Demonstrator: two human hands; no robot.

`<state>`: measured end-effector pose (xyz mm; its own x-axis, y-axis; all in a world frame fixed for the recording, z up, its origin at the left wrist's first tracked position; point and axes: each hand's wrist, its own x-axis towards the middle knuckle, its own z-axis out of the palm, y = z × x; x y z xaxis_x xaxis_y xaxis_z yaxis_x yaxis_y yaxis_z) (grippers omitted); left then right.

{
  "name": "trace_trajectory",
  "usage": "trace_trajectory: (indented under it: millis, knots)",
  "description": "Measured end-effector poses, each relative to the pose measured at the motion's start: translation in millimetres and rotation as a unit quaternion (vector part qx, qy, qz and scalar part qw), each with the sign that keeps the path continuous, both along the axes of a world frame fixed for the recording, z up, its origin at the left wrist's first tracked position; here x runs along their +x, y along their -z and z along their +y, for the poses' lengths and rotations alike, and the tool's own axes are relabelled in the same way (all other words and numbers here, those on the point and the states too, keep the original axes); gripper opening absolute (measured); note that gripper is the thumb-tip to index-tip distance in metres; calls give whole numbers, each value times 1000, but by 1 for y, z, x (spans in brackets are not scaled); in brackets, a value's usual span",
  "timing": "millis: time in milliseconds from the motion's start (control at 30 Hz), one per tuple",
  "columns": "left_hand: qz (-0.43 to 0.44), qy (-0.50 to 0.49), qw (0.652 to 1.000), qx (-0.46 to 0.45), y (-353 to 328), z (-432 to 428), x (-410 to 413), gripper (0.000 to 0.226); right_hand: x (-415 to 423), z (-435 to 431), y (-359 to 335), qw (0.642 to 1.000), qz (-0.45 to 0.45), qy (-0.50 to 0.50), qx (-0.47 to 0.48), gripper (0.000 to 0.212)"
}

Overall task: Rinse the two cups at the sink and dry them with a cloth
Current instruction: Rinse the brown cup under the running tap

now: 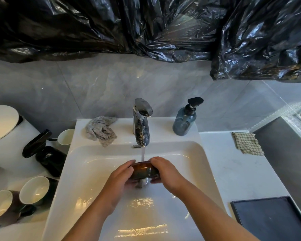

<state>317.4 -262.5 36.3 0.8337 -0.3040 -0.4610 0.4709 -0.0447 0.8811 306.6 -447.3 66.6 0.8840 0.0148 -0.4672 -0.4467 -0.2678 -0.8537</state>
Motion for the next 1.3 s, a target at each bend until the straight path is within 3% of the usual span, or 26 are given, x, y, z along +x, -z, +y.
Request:
trace_trajectory:
  millis: [100,200,333,467,567,667,767,967,1300]
  knots:
    - [-6,62,995,81,-6,0,-8,34,-9,-1,-5,997,69,-28,-1,54]
    - [-15,78,993,86,-10,5,-11,36,-17,-3,-7,993,109,-40,6,66]
    - [13,44,996,75,-12,8,-7,46,-17,-3,-13,988,137,-6,67,63]
    - [94,1,996,-5,-18,-3,1,50,-8,4,-22,991,123,-1,46,58]
    - [100,-47,993,-41,-25,-7,7,46,2,-1,-37,995,67,-4,-71,63]
    - [105,-59,991,-52,-28,-8,12,43,15,-20,-61,950,-147,78,-265,50]
    - [100,-59,992,-46,-31,-11,15,41,39,-25,-101,915,-330,29,-232,46]
    - [100,-67,992,-39,-33,-17,21,43,92,-1,-122,890,-285,-174,-310,50]
    - [89,-54,994,-35,-32,-20,26,43,102,-1,-115,875,-277,-194,-348,53]
